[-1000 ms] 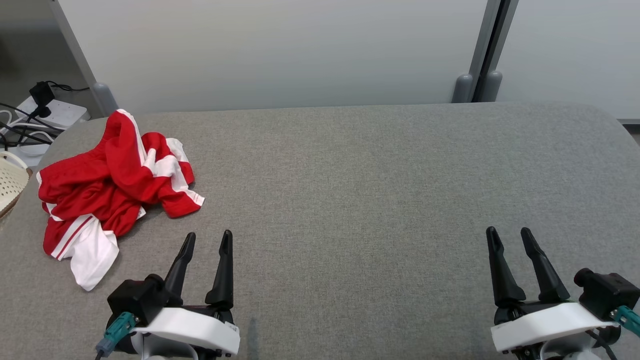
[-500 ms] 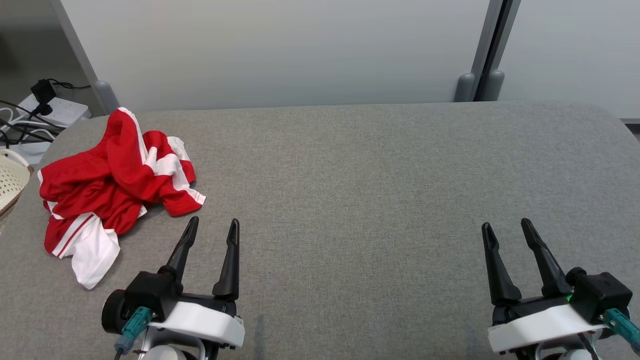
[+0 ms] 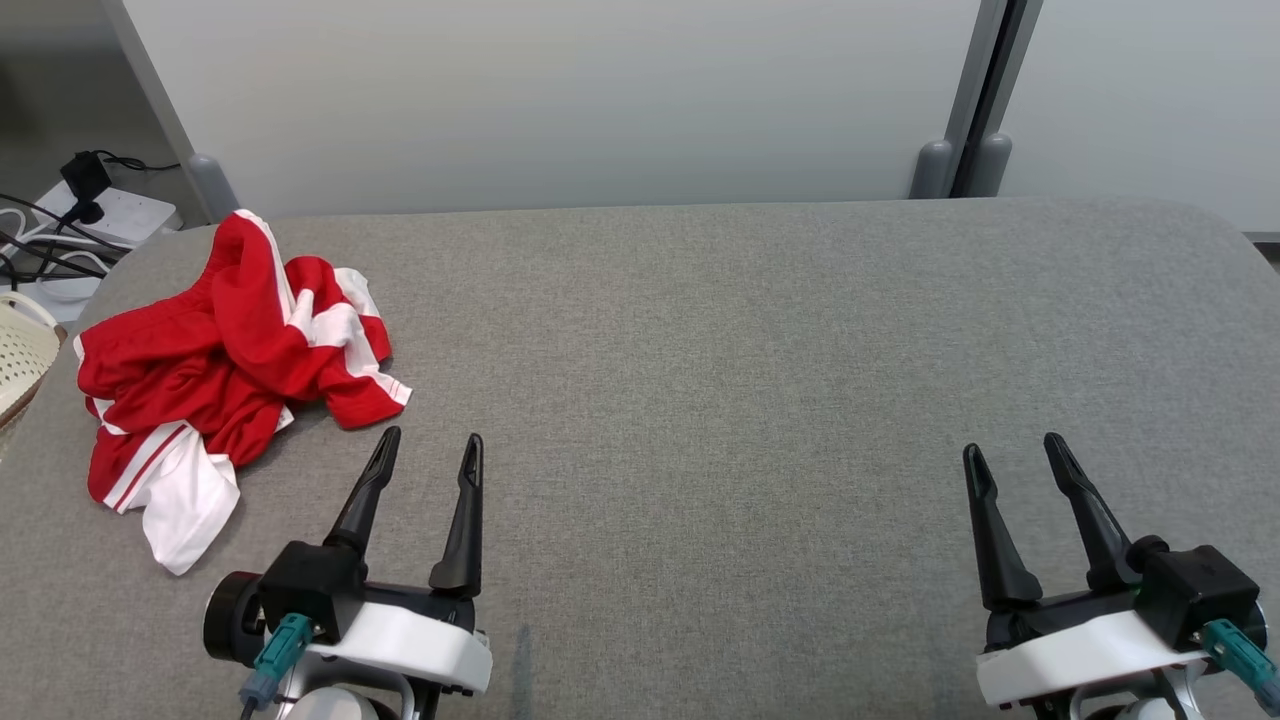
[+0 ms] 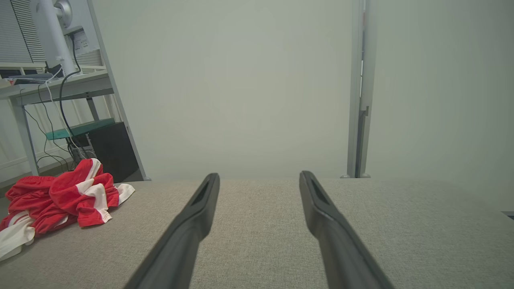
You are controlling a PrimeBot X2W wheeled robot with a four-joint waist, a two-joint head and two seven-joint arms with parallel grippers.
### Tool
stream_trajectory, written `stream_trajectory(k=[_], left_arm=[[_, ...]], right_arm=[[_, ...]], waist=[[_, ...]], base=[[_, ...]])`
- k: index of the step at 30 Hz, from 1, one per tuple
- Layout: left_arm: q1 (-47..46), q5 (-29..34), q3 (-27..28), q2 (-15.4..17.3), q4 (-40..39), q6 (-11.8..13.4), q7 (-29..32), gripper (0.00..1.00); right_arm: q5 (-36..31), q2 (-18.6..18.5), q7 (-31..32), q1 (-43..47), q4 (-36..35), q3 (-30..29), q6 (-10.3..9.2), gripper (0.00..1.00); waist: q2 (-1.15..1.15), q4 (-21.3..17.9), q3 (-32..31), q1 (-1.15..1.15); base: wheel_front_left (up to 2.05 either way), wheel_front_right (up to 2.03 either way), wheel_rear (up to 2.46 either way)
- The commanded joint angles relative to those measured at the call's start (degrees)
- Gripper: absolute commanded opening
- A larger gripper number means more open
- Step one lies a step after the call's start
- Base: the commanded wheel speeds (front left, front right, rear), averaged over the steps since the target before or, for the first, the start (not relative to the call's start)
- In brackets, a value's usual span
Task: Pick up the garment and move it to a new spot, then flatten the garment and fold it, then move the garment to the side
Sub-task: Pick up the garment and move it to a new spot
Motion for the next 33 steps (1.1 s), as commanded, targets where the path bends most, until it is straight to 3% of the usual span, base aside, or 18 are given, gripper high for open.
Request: stream_trajectory(k=[1,9,25,33], left_arm=[[-3.04,-0.11,1.74,0.49,-1.27,0.53,-0.34,1.00],[-3.06,-0.52,1.73,0.49,-2.41,1.18,-0.34,1.00],[-2.28,-1.40,1.82,0.49,-2.46,2.65,-0.34,1.00],[-1.97,-1.51,2.22,0.49,-2.47,2.75,-0.34,1.00]], right_arm=[[-0.75,-0.38,-0.78,-1.81,-1.47,1.14,0.08,1.00],[0.46,-0.20,-0.78,-2.01,-1.00,1.75,0.08,1.00],[0.39,-0.42,-0.78,-1.58,-0.98,2.75,0.08,1.00],[0.56,-0.31,-0.78,-1.23,-0.91,3.05,0.08,1.00]], waist=[[0.00,0.11,0.01,0.00],[0.00,3.08,-0.10,0.00],[0.00,14.83,-0.34,0.00],[0.00,17.39,-0.33,0.00]], base=[[0.00,0.00,0.00],[0.00,0.00,0.00],[0.00,0.00,0.00],[0.00,0.00,0.00]])
